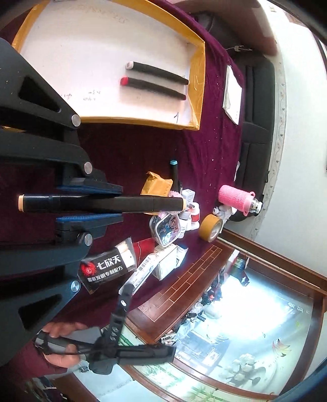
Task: Organize objects
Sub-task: 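Place the marker in the tray with the left tool while the right tool grasps the black snack bag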
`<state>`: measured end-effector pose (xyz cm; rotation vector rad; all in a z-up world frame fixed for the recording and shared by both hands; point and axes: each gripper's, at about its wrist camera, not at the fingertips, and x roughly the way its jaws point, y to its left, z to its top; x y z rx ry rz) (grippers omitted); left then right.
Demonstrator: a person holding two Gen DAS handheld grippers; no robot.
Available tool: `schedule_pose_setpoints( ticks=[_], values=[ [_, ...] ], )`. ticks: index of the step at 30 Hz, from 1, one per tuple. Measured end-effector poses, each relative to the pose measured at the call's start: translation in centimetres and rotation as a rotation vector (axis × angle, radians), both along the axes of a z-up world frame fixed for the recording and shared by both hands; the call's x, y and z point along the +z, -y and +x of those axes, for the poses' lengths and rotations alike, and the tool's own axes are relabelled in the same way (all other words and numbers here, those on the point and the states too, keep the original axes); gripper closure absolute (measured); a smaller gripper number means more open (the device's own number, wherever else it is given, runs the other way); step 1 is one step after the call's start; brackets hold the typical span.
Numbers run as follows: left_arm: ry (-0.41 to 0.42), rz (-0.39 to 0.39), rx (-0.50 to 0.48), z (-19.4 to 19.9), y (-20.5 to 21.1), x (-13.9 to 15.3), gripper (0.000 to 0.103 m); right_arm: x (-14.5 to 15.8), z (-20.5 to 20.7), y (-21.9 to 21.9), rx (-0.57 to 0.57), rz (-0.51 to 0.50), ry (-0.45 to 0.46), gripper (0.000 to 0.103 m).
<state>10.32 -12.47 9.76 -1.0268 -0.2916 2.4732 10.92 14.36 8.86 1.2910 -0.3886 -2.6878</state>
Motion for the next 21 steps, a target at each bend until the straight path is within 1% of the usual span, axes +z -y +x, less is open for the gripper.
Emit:
schedule_pose_setpoints(
  ticks=[3, 5, 6, 7, 8, 9, 11, 12, 14, 17, 21],
  values=[
    [-0.006, 0.009, 0.014, 0.7, 0.8, -0.1, 0.091, -1.1, -0.6, 2.4, 0.023, 0.058, 0.052, 0.004],
    [-0.012, 0.006, 0.034, 1.1, 1.7, -0.1, 0.091, -1.9, -1.3, 3.7, 0.037, 0.077, 0.087, 0.009],
    [-0.012, 0.005, 0.047, 1.3, 2.3, -0.2, 0.091, -2.4, -1.9, 4.5, 0.05, 0.092, 0.108, 0.023],
    [-0.013, 0.005, 0.056, 1.4, 2.8, -0.2, 0.091, -2.9, -2.1, 5.1, 0.057, 0.109, 0.127, 0.049],
    [-0.016, 0.005, 0.073, 1.6, 3.5, -0.2, 0.091, -3.5, -2.3, 5.5, 0.06, 0.126, 0.152, 0.064],
    [-0.017, 0.007, 0.082, 1.7, 4.0, -0.2, 0.091, -4.2, -2.7, 5.7, 0.06, 0.141, 0.18, 0.07],
    [-0.02, 0.014, 0.101, 1.9, 5.2, -0.2, 0.091, -4.5, -2.4, 5.9, 0.056, 0.16, 0.177, 0.071],
    [-0.021, 0.016, 0.107, 1.9, 5.7, -0.2, 0.091, -4.4, -2.0, 5.7, 0.058, 0.151, 0.172, 0.074],
    [-0.027, 0.021, 0.126, 1.9, 6.9, 0.0, 0.091, -4.1, -1.5, 5.4, 0.074, 0.105, 0.174, 0.074],
    [-0.047, 0.028, 0.156, 2.2, 8.4, 0.4, 0.091, -3.0, -0.2, 5.3, 0.104, 0.056, 0.144, 0.075],
    [-0.062, 0.02, 0.217, 2.1, 10.5, 0.4, 0.091, -0.7, 0.8, 6.1, 0.194, -0.119, 0.102, 0.075]
  ],
)
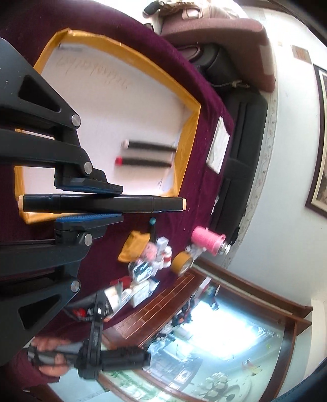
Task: Organize objects
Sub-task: 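Place the marker in the tray with the left tool while the right tool grasps the black snack bag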
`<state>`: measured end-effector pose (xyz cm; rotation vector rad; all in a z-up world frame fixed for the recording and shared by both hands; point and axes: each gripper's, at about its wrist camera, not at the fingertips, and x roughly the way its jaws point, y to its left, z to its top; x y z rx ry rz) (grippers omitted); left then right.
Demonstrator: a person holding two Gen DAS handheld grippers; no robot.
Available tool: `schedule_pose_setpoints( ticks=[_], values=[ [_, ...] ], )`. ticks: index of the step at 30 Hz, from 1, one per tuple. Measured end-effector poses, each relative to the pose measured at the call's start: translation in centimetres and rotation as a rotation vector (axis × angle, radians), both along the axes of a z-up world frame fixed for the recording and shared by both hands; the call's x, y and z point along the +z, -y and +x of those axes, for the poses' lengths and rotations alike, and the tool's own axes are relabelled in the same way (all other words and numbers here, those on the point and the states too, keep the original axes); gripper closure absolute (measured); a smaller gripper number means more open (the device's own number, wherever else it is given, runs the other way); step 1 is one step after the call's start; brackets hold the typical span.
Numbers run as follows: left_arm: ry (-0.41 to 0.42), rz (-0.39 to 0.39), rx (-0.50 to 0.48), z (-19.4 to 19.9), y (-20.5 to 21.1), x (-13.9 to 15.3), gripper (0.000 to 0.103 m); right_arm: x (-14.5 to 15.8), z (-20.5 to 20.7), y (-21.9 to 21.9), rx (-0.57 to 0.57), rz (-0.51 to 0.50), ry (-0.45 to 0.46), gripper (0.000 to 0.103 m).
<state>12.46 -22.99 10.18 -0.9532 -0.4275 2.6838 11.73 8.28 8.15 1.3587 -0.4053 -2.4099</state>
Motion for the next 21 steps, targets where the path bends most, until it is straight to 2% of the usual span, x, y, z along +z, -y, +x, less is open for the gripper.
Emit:
schedule_pose_setpoints(
  ticks=[5, 11, 14, 16, 19, 21],
  values=[
    [0.015, -0.015, 0.071, -1.0, 2.8, 0.0, 0.091, 3.1, -0.9, 3.8, 0.129, -0.157, -0.022, 0.075],
    [0.016, -0.114, 0.075, -4.4, 4.3, 2.3, 0.091, 4.7, -4.6, 10.3, 0.22, -0.261, 0.029, 0.075],
    [0.027, -0.187, 0.07, -8.1, 4.3, 2.8, 0.091, 4.6, -7.8, 14.7, 0.216, -0.253, 0.059, 0.074],
    [0.058, -0.185, 0.068, -10.6, 4.5, 2.2, 0.091, 3.9, -9.4, 16.8, 0.202, -0.248, 0.09, 0.074],
    [0.128, -0.188, 0.068, -14.3, 4.5, -0.2, 0.091, 2.8, -11.7, 20.0, 0.18, -0.164, 0.11, 0.074],
    [0.153, -0.206, 0.069, -15.3, 4.5, -1.5, 0.091, 1.9, -12.9, 21.0, 0.161, -0.125, 0.13, 0.074]
  ],
)
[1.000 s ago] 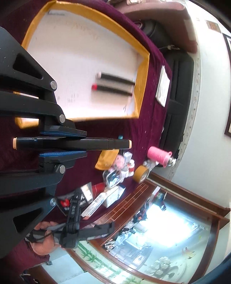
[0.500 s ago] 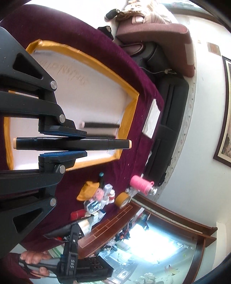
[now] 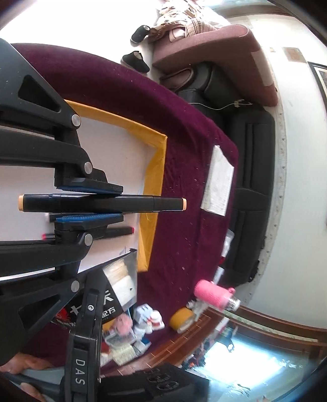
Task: Organize objects
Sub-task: 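Place the marker in the tray with the left tool while the right tool grasps the black snack bag, then lower the black snack bag into the tray and open the right tool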
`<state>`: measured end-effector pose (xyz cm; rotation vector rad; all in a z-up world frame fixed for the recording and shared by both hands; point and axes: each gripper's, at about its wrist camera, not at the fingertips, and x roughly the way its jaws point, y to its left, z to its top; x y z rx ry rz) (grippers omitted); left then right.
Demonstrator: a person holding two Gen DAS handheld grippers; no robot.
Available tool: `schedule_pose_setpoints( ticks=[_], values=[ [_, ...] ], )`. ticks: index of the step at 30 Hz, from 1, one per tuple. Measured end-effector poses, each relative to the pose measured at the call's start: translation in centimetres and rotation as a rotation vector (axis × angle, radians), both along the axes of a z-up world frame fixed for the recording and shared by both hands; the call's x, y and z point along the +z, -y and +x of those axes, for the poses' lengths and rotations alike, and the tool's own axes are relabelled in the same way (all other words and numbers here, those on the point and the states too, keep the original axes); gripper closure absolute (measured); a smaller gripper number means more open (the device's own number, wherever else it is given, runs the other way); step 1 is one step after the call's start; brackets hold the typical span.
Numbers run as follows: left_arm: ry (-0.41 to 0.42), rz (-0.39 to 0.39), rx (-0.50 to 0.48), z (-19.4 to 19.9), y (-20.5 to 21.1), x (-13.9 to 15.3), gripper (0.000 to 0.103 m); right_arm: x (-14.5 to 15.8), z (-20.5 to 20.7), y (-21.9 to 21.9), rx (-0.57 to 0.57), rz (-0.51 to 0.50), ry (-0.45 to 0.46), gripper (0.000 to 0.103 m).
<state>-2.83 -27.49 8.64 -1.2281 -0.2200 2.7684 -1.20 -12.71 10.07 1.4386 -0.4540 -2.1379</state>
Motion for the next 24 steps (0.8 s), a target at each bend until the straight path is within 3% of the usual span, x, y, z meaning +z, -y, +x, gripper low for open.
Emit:
schedule_pose_setpoints(
  ticks=[8, 12, 15, 21, 24],
  values=[
    [0.113, -0.006, 0.037, -2.8, 0.2, -5.2, 0.092, -3.1, -3.4, 2.3, -0.054, 0.099, 0.043, 0.074],
    [0.143, 0.015, 0.054, -3.0, 0.8, -6.2, 0.092, -3.6, -3.7, 3.8, -0.051, 0.222, -0.008, 0.072],
    [0.149, 0.042, 0.067, -2.7, 1.3, -6.0, 0.089, -3.6, -3.8, 3.8, -0.071, 0.274, -0.038, 0.065],
    [0.113, 0.107, 0.096, -0.9, 2.2, -4.1, 0.067, -1.2, -2.8, 1.3, -0.098, 0.218, -0.107, 0.053],
    [0.073, 0.143, 0.113, 1.2, 2.4, -2.5, 0.061, 0.5, -1.4, -0.7, -0.108, 0.225, -0.161, 0.053]
  ],
)
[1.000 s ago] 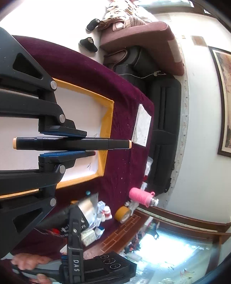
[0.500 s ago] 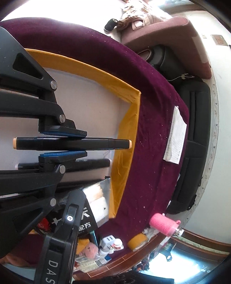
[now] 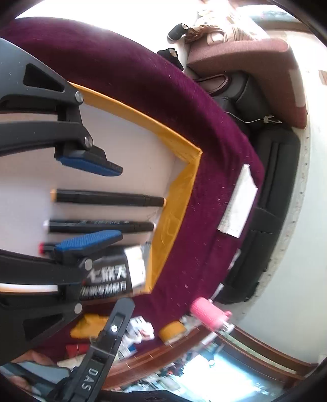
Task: Organize objects
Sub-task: 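Lower the black snack bag into the tray and open the right tool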
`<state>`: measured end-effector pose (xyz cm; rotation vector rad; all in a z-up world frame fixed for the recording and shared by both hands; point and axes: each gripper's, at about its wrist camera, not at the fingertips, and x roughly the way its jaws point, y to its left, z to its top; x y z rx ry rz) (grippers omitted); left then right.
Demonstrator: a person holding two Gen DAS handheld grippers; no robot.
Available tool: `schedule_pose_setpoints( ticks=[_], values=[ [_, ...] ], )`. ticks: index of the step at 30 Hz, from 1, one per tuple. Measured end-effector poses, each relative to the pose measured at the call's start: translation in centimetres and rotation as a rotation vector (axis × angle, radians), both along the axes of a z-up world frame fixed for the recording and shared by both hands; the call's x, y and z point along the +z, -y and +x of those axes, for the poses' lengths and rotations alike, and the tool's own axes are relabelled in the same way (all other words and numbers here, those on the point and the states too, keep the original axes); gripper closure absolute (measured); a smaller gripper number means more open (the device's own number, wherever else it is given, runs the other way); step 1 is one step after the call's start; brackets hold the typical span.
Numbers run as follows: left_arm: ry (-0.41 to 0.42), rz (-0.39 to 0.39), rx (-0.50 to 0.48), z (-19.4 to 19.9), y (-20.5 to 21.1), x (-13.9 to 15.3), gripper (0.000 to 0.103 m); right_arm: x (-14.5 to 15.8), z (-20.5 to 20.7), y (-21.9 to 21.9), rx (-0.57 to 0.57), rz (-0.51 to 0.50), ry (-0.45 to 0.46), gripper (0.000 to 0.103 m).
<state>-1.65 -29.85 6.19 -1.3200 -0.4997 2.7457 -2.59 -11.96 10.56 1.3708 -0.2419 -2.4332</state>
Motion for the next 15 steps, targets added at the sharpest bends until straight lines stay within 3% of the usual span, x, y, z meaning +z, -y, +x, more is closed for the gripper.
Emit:
schedule_pose_setpoints(
  ticks=[8, 15],
  values=[
    [-0.181, 0.019, -0.051, 6.8, -3.2, 5.6, 0.037, 2.4, 5.8, -8.5, -0.126, 0.069, -0.175, 0.047],
    [-0.135, 0.026, -0.106, 7.3, -7.3, 5.5, 0.037, 0.0, 8.5, -14.8, -0.249, 0.063, -0.191, 0.047]
  ],
)
